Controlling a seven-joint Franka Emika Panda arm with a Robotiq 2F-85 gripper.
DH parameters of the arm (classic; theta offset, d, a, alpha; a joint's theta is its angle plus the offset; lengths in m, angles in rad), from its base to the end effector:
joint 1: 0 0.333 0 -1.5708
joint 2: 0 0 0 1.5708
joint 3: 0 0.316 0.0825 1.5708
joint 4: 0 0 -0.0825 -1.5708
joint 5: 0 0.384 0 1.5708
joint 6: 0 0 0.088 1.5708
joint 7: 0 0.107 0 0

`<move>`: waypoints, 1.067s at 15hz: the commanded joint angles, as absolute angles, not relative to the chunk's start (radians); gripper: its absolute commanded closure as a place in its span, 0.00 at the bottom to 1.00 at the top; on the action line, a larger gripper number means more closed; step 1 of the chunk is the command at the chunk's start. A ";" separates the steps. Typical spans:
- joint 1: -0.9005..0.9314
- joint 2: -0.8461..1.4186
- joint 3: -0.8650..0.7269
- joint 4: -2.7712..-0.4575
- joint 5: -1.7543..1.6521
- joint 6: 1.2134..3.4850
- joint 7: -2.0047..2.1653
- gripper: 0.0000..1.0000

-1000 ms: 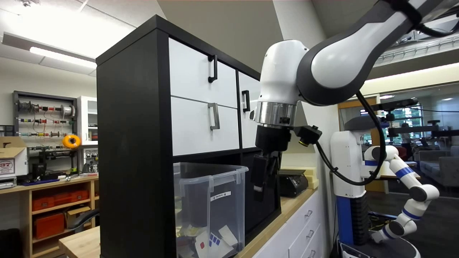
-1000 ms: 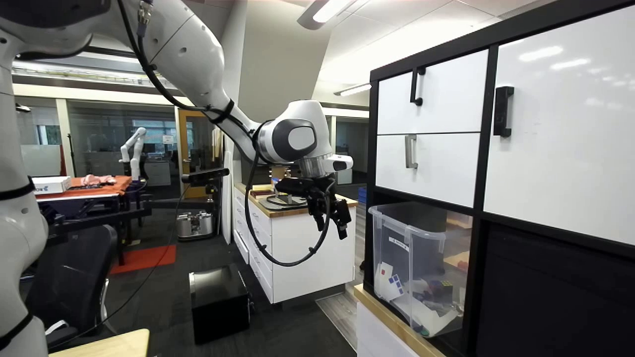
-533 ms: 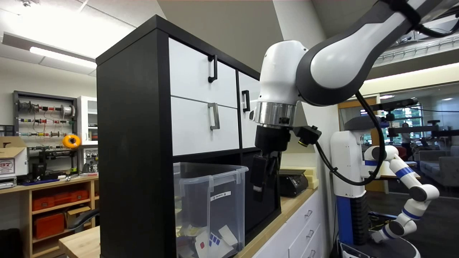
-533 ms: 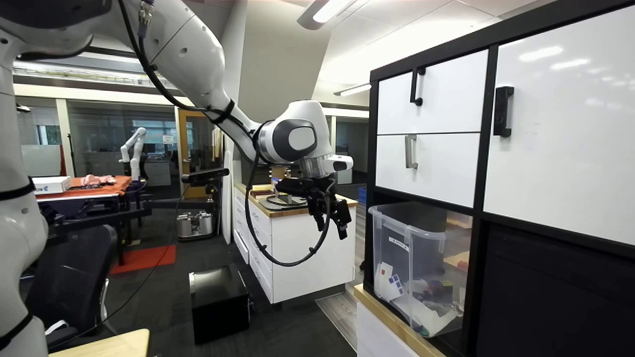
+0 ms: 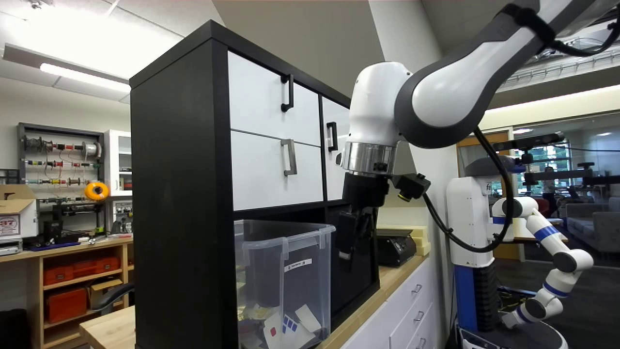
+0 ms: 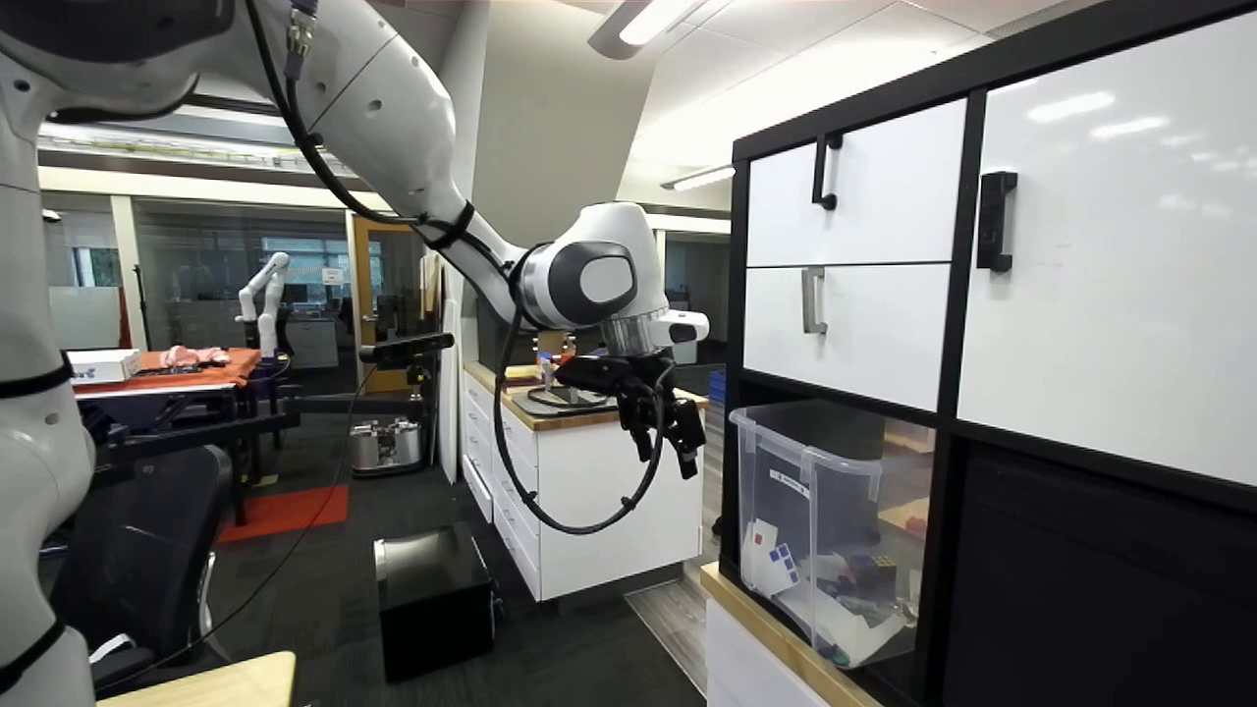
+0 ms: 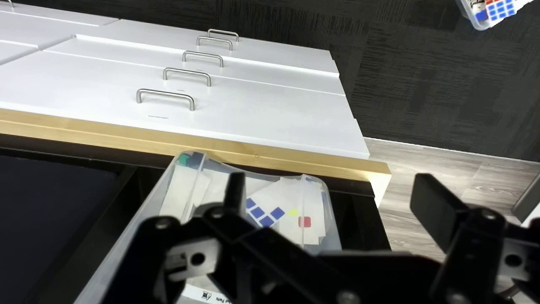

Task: Pull out the clear storage bin from under the cabinet

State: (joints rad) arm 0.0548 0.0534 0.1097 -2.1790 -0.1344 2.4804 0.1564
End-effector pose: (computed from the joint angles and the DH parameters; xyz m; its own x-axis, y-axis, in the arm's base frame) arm 0.5568 0.0925 0.3913 0.9614 0.1074 0.2534 0.0948 -0.9936 0.0612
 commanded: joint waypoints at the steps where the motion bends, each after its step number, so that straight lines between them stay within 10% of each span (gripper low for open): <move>1: 0.058 0.104 0.081 -2.123 -0.162 2.518 0.110 0.00; 16: 0.042 0.167 0.067 -1.999 -0.173 2.568 -0.330 0.00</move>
